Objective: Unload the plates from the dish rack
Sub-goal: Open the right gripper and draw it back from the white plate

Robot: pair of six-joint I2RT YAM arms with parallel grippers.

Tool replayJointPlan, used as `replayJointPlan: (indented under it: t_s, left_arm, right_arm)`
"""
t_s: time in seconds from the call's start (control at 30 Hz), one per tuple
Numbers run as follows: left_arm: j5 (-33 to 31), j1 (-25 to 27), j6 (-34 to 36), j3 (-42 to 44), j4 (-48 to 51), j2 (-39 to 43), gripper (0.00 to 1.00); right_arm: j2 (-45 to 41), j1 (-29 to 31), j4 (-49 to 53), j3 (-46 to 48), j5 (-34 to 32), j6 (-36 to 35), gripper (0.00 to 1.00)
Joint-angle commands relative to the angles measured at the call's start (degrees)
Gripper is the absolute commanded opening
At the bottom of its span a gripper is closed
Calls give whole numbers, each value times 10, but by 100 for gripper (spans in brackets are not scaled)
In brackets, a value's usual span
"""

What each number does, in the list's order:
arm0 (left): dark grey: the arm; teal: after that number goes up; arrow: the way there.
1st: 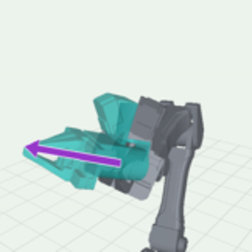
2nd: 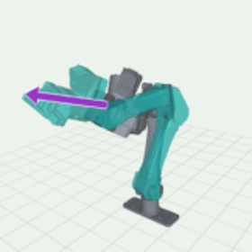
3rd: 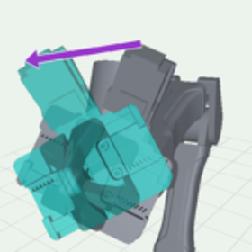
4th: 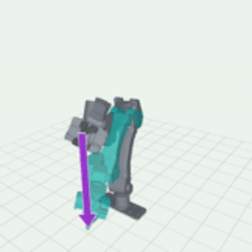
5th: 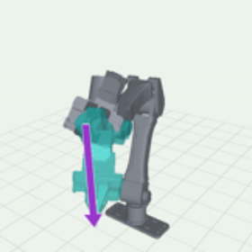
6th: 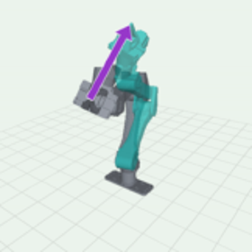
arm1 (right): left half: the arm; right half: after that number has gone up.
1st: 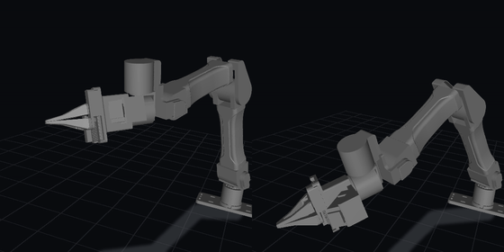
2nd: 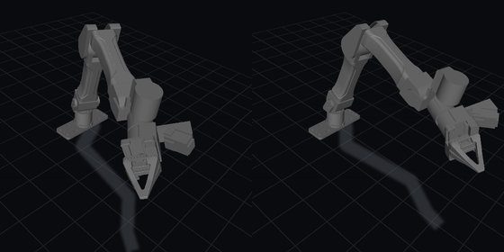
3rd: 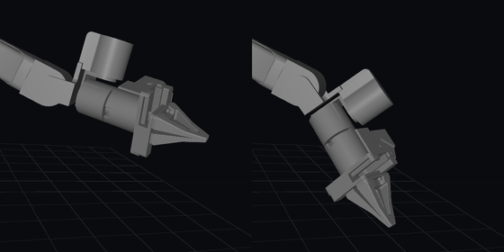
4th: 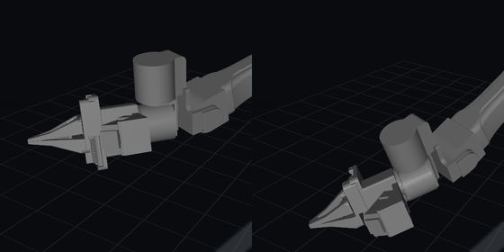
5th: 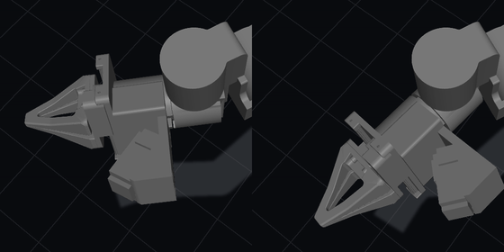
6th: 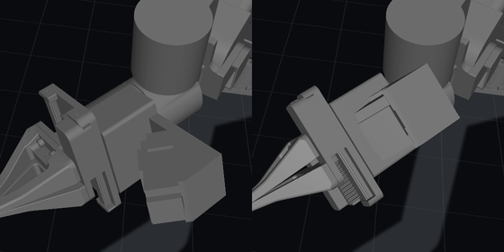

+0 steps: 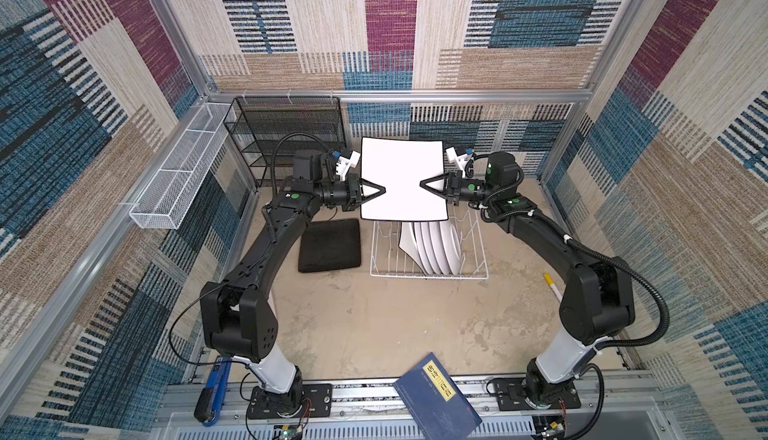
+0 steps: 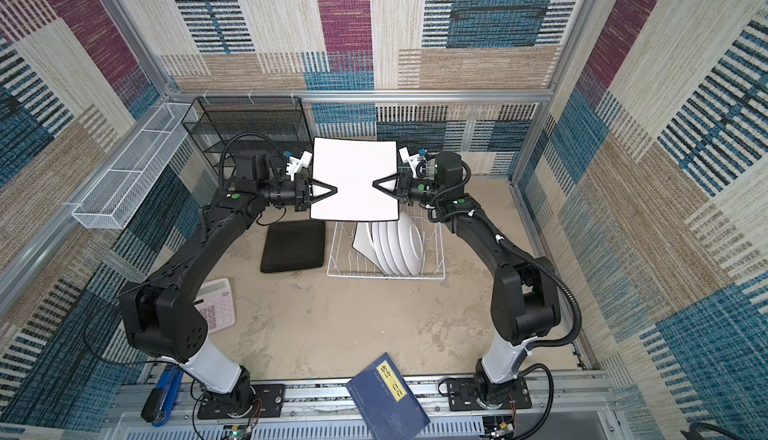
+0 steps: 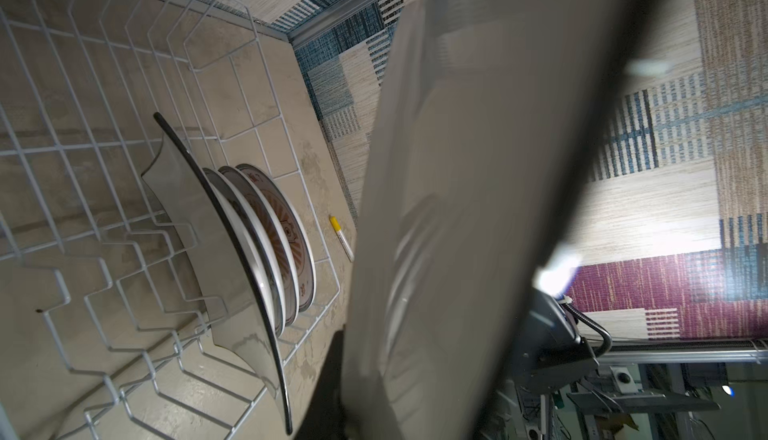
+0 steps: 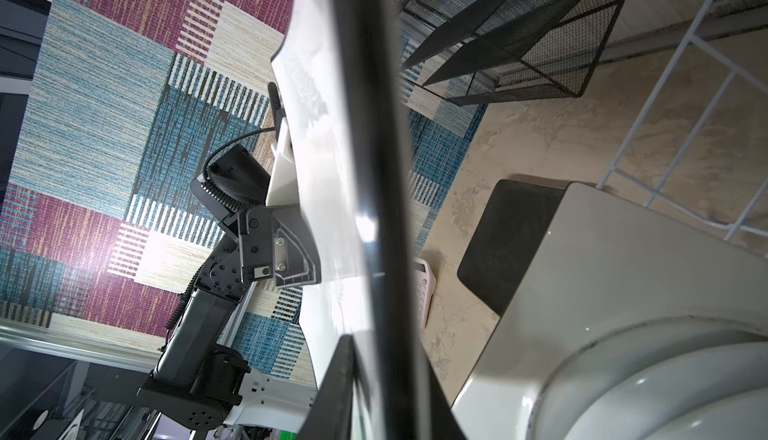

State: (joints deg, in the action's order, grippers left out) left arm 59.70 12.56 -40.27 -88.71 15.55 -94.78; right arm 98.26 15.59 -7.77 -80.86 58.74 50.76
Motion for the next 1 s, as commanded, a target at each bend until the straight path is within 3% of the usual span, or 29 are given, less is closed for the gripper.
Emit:
replayJointPlan:
  t_s: [0.0,0.13,0.43,0.73,0.8,0.97]
  left_arm:
    - [-1,9,3,0,-54,8,0]
    - [-6,9,1,0,-54,11,0]
    - [-12,7,-7,-5,-58,16,0]
    - [-10,3,-23,-8,-71,24,0]
    - [-12,2,-21,-9,-67,28,0]
    - [-19,-4,2,-24,-31,37,0]
  right_arm:
    - [3,8,3,-3,-17,-30,15]
    - [2,7,13,-5,-29,-29,25]
    - [-16,2,31,-5,-62,-34,56]
    - [-53,-6,102,-4,-157,-83,95]
    - [-67,-7,114,0,-184,-105,99]
    - [-111,-7,148,5,-260,-186,99]
